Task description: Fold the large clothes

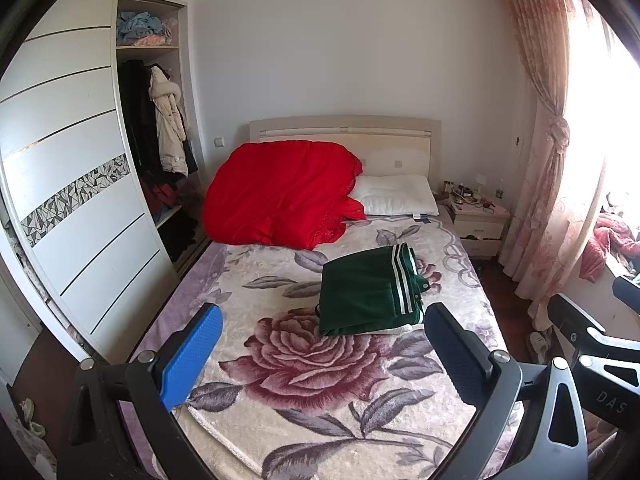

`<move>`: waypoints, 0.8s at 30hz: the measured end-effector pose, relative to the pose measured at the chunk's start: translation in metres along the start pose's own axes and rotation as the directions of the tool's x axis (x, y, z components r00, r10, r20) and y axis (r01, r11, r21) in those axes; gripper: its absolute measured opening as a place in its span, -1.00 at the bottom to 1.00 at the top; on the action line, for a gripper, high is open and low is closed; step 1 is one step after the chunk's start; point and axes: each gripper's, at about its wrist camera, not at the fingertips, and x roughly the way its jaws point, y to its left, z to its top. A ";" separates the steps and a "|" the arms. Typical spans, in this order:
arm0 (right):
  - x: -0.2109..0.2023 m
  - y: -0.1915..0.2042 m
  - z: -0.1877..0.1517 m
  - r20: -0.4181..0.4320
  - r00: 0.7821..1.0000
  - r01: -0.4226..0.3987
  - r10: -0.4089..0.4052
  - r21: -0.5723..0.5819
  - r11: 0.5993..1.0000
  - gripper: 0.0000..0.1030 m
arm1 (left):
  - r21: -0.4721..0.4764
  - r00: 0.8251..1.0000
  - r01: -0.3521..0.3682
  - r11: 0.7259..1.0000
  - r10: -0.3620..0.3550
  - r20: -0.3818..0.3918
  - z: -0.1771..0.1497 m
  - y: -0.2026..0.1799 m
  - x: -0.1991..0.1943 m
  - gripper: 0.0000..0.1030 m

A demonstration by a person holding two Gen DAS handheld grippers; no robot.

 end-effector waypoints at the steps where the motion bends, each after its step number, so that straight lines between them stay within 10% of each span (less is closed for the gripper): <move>1: 0.001 0.000 0.000 -0.001 1.000 0.000 0.000 0.000 1.000 1.00 | 0.002 1.000 0.002 1.000 -0.002 0.000 -0.001 -0.001 0.000 1.00; 24: 0.008 -0.003 -0.005 -0.002 1.000 -0.021 0.021 -0.012 1.000 1.00 | 0.004 1.000 -0.015 1.000 0.015 0.003 -0.003 0.013 -0.004 1.00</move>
